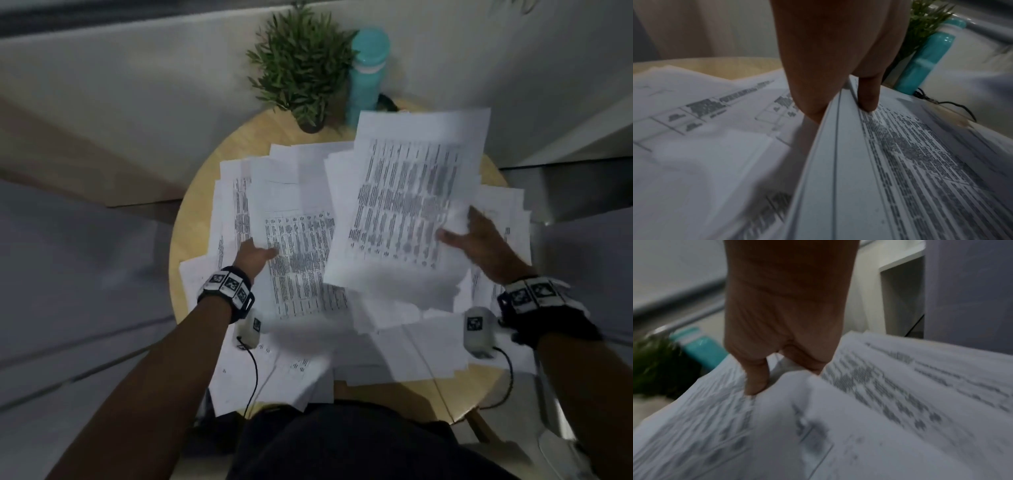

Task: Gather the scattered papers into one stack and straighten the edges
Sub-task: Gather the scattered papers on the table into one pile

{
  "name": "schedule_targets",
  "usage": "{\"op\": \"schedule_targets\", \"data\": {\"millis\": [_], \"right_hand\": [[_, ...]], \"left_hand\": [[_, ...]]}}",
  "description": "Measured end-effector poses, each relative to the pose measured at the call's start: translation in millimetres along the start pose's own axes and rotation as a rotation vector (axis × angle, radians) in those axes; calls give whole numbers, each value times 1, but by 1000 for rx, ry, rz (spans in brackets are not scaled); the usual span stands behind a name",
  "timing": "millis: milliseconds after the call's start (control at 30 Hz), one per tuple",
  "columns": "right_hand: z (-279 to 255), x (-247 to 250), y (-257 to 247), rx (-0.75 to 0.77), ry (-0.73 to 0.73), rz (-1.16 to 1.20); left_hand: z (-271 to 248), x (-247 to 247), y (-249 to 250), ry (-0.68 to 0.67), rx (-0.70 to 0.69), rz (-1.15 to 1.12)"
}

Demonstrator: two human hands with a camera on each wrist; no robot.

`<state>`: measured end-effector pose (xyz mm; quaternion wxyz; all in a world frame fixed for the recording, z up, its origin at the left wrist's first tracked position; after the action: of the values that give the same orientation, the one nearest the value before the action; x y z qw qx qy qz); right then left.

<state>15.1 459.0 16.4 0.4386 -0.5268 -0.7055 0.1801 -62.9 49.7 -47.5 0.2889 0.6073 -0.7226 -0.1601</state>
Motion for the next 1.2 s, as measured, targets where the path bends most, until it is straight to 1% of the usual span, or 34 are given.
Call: {"op": "schedule_targets", "data": {"millis": [67, 100, 167, 233, 300, 400, 433, 467, 533, 567, 600, 633, 667, 700, 733, 767, 800, 833, 866, 900, 933, 966, 1033, 1100, 1200], "right_hand": [[-5, -32, 7, -111, -40, -102], [-8, -49, 6, -114, -47, -131], [-13, -83, 0, -79, -81, -197], [-14, -113, -2, -29, -133, -255], [-10, -135, -6, 12, -174, -270], [-8, -157, -15, 27, -191, -297], [-9, -161, -18, 29, -185, -322], [-6, -159, -17, 10, -129, -338], [2, -146, -11, -66, 54, -315], [2, -141, -9, -98, 115, -296], [4, -141, -6, -116, 109, -284], [3, -147, -6, -105, 22, -285], [-1, -156, -8, -78, -109, -314], [-4, -166, -8, -43, -237, -357], [-7, -171, -9, 2, -293, -412], [-7, -171, -10, 39, -254, -431], [-4, -164, -11, 61, -142, -402], [1, -152, -10, 64, 5, -392], [5, -140, -7, 36, 140, -408], [7, -128, -5, -22, 224, -439], [9, -119, -3, -86, 262, -445], [11, -113, -3, -150, 257, -414], [18, -112, -6, -194, 199, -325], [24, -118, -13, -196, 138, -300], [29, -132, -23, -216, 53, -238]], "left_hand": [[-6, -10, -4, -26, 10, -34], [-11, -17, -5, -48, 7, -72], [-21, -28, -6, -89, 27, -158], [-25, -37, -10, -124, 37, -188], [-23, -41, -18, -120, 52, -153], [-17, -42, -26, -90, 44, -108], [-18, -42, -26, -94, 46, -123], [-15, -39, -27, -82, 40, -149], [-14, -32, -28, -79, 60, -225], [-14, -32, -29, -101, 88, -255], [-14, -33, -30, -132, 123, -261], [-16, -34, -31, -163, 150, -233], [-16, -36, -32, -177, 160, -195], [-12, -35, -32, -148, 142, -149], [-9, -33, -29, -114, 102, -93], [-7, -29, -24, -71, 58, -51], [-3, -22, -20, -30, 20, -32], [-1, -13, -13, 10, -11, -26], [2, -1, -8, 65, -32, -25], [4, 14, -3, 135, -40, -10], [10, 30, -2, 194, -37, 8], [10, 45, 1, 228, -43, 29], [13, 71, 3, 285, -76, 103], [12, 84, -4, 263, -72, 151], [11, 88, -18, 223, -33, 128]]}}
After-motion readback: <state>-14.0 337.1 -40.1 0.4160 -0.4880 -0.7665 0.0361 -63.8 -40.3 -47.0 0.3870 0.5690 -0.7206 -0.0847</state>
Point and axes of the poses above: each hand's wrist, its own z-axis towards the middle knuckle, its own x-axis out of the back of the hand, y = z × x, the point moved 5 cm from there along z, towards the middle knuckle, and after that the axes turned 11 degrees about -z, right-handed, at the moved point
